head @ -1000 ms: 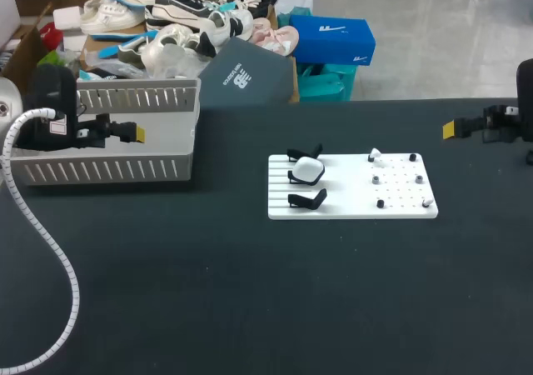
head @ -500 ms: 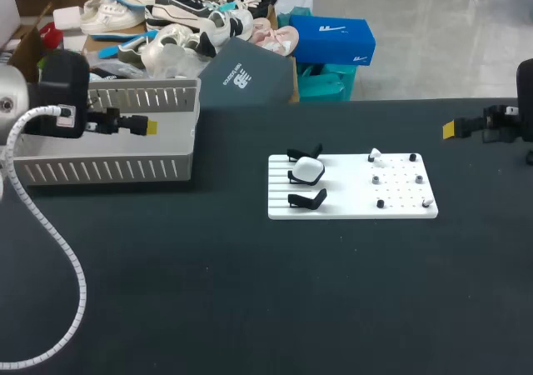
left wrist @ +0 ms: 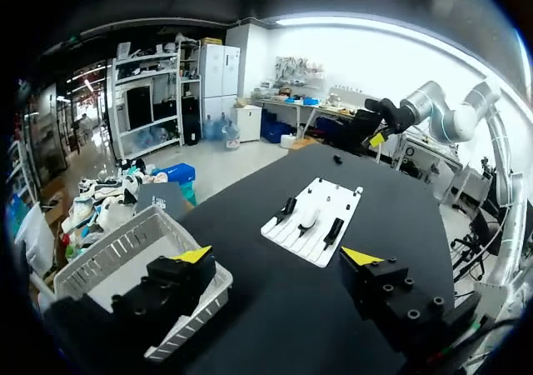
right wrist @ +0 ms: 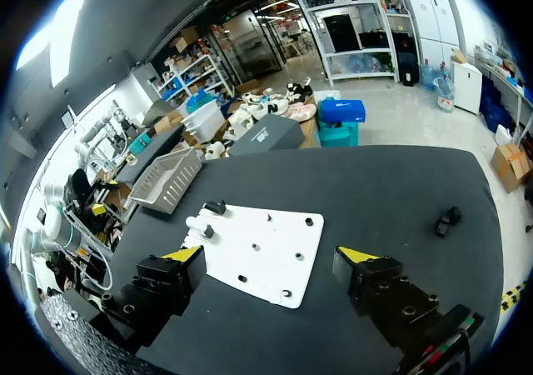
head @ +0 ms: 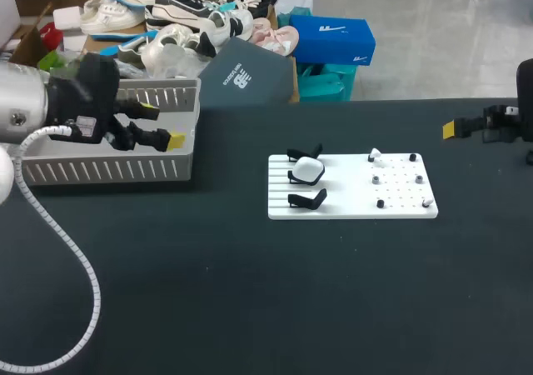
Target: Pick up each earbud case from the left stands, insert the matching earbuds, close the lid, and place the case in the box.
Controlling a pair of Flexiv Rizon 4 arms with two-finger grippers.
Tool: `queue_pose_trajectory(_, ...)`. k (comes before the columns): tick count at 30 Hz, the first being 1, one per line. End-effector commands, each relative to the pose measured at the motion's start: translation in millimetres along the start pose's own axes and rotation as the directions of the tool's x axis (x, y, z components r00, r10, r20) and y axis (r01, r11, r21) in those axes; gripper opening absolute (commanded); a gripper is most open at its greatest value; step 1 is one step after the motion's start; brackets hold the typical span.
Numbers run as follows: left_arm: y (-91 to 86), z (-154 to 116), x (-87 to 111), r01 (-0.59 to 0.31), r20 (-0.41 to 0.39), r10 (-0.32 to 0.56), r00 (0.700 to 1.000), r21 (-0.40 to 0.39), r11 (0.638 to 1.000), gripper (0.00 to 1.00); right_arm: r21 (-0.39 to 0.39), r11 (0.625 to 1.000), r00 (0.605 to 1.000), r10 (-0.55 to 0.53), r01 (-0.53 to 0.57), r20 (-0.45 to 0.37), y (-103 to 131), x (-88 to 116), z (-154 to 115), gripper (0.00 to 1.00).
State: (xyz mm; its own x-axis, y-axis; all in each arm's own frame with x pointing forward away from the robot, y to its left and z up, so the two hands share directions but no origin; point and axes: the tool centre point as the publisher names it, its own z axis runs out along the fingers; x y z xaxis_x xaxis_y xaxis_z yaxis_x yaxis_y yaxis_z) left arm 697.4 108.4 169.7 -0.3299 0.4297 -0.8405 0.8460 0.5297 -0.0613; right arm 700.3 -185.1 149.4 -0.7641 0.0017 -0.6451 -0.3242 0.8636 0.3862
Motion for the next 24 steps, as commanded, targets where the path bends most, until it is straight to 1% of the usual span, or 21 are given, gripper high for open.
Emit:
queue_pose_trajectory(1, 0.8, 16, -1.1, -0.154, 0.141, 0.122, 0.982, 0.241, 0.958, 1.0, 0.0, 1.0, 1.0, 0.0, 0.0, -0.002, 0, 0, 0, 1.0)
queue_pose_trajectory(4, -1.9, 26, -4.8, -0.15, 0.132, 0.121, 0.984, 0.241, 0.959, 1.0, 0.0, 1.0, 1.0, 0.0, 0.0, -0.002, 0, 0, 0, 1.0)
queue_pose_trajectory(5, -2.2, 28, -5.6, -0.137, 0.117, 0.111, 0.987, 0.238, 0.962, 1.0, 0.0, 1.0, 1.0, 0.0, 0.0, -0.002, 0, 0, 0, 1.0)
queue_pose_trajectory(6, -1.5, 31, -7.5, -0.105, 0.101, 0.085, 0.991, 0.204, 0.973, 1.0, 0.0, 1.0, 1.0, 0.0, 0.0, -0.002, 0, 0, 0, 1.0)
queue_pose_trajectory(24, -1.5, 31, -7.5, -0.105, 0.101, 0.085, 0.991, 0.204, 0.973, 1.0, 0.0, 1.0, 1.0, 0.0, 0.0, -0.002, 0, 0, 0, 1.0)
